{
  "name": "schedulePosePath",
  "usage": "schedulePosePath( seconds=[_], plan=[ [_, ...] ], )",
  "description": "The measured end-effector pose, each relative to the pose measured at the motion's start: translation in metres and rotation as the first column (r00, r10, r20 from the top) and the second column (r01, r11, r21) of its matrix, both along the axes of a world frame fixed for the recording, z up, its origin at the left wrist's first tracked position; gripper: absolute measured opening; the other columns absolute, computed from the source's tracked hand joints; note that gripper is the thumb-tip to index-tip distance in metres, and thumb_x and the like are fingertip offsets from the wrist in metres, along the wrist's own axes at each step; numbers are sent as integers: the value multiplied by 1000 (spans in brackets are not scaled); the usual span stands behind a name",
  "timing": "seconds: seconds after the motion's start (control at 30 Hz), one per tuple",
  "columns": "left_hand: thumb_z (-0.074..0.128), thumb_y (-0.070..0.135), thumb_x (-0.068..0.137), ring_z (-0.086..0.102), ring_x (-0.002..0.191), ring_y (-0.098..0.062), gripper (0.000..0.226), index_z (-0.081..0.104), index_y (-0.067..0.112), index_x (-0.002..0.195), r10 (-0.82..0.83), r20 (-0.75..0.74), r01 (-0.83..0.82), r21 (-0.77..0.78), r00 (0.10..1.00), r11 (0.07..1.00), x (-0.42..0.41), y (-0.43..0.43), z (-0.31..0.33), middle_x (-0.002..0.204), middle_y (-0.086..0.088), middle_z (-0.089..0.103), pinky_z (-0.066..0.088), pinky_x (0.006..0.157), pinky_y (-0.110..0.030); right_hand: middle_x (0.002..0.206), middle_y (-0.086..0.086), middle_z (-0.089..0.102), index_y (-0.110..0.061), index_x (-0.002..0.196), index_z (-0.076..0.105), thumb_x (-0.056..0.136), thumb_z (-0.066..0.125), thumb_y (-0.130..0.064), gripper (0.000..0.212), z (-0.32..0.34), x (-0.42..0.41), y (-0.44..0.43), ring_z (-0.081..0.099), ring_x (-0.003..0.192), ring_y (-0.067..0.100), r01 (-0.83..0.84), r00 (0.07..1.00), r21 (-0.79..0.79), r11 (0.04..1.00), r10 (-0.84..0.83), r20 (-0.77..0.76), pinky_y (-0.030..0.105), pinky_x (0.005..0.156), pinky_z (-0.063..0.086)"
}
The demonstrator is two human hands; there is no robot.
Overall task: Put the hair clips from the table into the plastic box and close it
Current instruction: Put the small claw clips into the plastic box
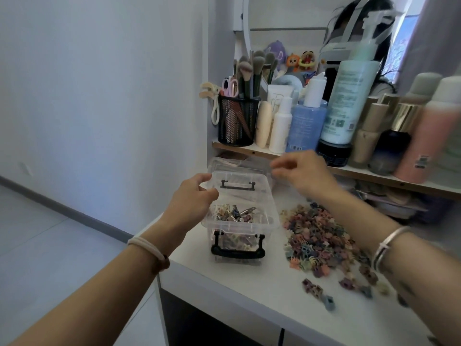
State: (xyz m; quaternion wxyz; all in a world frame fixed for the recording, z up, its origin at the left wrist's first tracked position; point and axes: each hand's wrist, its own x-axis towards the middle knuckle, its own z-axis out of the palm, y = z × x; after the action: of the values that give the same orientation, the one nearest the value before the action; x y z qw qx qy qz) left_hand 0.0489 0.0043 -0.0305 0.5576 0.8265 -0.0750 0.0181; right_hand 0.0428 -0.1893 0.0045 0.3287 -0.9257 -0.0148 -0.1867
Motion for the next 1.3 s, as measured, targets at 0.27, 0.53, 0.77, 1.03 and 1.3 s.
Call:
schedulePosePath(
  seconds=[0.27,0.53,0.77,1.03,1.3],
  plan=[
    [48,10,91,53,81,-24,44,44,13,135,-6,-5,6,0,1000,1000,-1,-3,2,83,-4,55,42,80,-34,104,-3,66,-16,109,68,91,56,-26,24,18,-11,0,55,91,7,-47,992,7,999,47,-114,21,81,39],
    [47,11,92,52,85,-23,46,40,13,137,-22,-1,22,40,1000,999,-3,-4,4,99,-9,54,41,83,-33,76,-1,60,-17,74,69,85,58,-11,16,-41,2,-7,49,67,12,-136,911,-469,873,-76,-405,18,53,35],
    [46,11,92,52,86,-23,45,40,13,137,-23,-2,23,45,1000,999,-4,-3,5,99,-9,54,41,82,-33,84,0,67,-8,91,73,86,58,-4,16,-32,7,-3,52,73,9,-36,977,-397,917,-52,-209,18,68,40],
    [47,11,92,52,84,-23,45,42,13,137,-15,-6,15,34,1000,999,-3,-4,4,99,-9,55,40,80,-32,82,-11,66,-14,102,69,86,61,-18,18,28,-20,5,65,74,7,-248,962,182,951,265,-73,21,81,53],
    [46,11,92,53,84,-23,45,42,13,137,-17,-14,17,18,1000,1000,-4,-5,4,97,-9,54,42,82,-34,117,3,64,-15,115,63,86,60,-14,29,-29,-12,-14,57,105,16,-162,903,-420,893,-37,-428,26,89,45]
  ],
)
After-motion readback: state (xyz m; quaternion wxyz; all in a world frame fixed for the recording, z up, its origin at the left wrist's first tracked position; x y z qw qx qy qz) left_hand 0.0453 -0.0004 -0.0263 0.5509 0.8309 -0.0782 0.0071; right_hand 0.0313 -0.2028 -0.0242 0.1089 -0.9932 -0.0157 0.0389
